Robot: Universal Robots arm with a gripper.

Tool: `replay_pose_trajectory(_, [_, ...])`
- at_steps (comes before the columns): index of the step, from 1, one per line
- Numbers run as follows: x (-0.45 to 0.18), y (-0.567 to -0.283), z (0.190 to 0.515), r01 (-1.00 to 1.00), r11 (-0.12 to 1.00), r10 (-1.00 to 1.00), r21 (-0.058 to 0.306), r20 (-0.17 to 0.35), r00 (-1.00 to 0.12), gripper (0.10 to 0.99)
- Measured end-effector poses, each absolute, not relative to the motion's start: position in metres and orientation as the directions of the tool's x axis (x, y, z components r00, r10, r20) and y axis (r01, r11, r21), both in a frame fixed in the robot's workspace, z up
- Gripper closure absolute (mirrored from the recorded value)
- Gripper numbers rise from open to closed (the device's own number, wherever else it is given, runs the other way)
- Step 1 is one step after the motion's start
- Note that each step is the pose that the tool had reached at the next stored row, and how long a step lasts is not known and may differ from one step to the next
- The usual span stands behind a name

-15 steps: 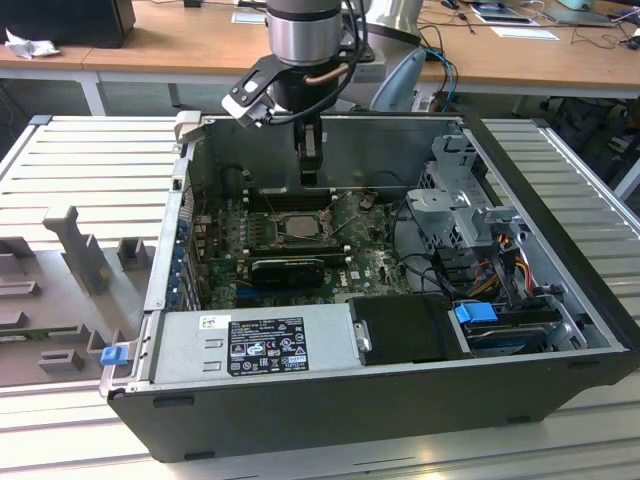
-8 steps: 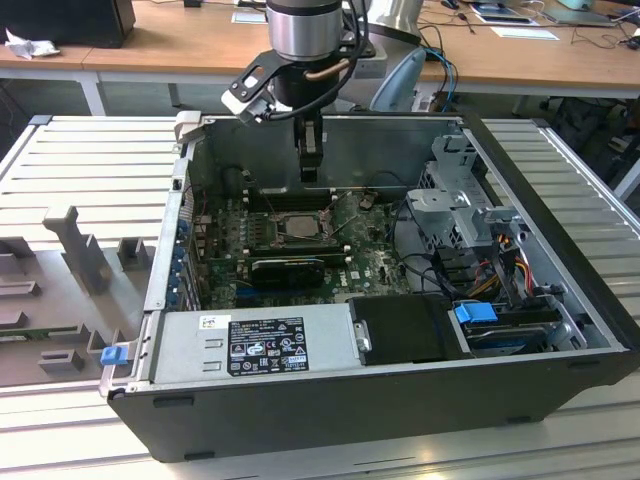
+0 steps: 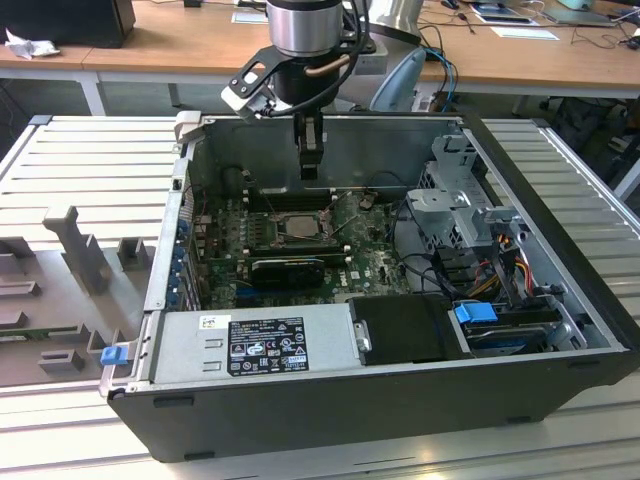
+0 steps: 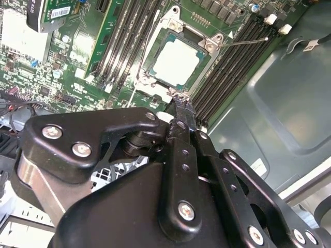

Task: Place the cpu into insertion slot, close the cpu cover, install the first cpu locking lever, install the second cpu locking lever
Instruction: 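Close the cpu cover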

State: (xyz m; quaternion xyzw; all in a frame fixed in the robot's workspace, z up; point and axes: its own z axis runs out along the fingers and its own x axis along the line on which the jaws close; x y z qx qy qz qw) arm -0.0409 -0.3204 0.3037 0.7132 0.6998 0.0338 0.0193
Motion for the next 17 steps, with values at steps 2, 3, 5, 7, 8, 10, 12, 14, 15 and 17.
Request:
replay_pose_trajectory(2, [-0.0409, -0.3204, 0.3047, 0.997, -0.020, 1.000, 0.075, 0.021, 0.018, 0.980])
replay_pose_trajectory(3, [-0.0409, -0.3204, 0.3054, 0.997, -0.020, 1.000, 0.075, 0.021, 0.018, 0.980])
replay_pose_trajectory(5, [-0.0409, -0.3204, 0.3066, 0.997, -0.020, 1.000, 0.075, 0.021, 0.018, 0.980])
replay_pose_trajectory(7, [-0.0409, -0.3204, 0.3076, 0.997, -0.020, 1.000, 0.075, 0.021, 0.018, 0.980])
replay_pose_trajectory(8, [-0.0409, -0.3204, 0.3082, 0.997, -0.020, 1.000, 0.075, 0.021, 0.018, 0.980])
replay_pose_trajectory(10, [-0.0409, -0.3204, 0.3091, 0.997, -0.020, 1.000, 0.075, 0.021, 0.018, 0.980])
replay_pose_trajectory(12, [-0.0409, -0.3204, 0.3100, 0.997, -0.020, 1.000, 0.075, 0.021, 0.018, 0.980])
replay_pose_trajectory(14, [-0.0409, -0.3204, 0.3116, 0.997, -0.020, 1.000, 0.075, 0.021, 0.018, 0.980])
replay_pose_trajectory(15, [-0.0409, -0.3204, 0.3122, 0.997, -0.020, 1.000, 0.075, 0.021, 0.018, 0.980])
replay_pose_trajectory(17, [-0.0409, -0.3204, 0.3132, 0.997, -0.020, 1.000, 0.075, 0.021, 0.018, 0.980])
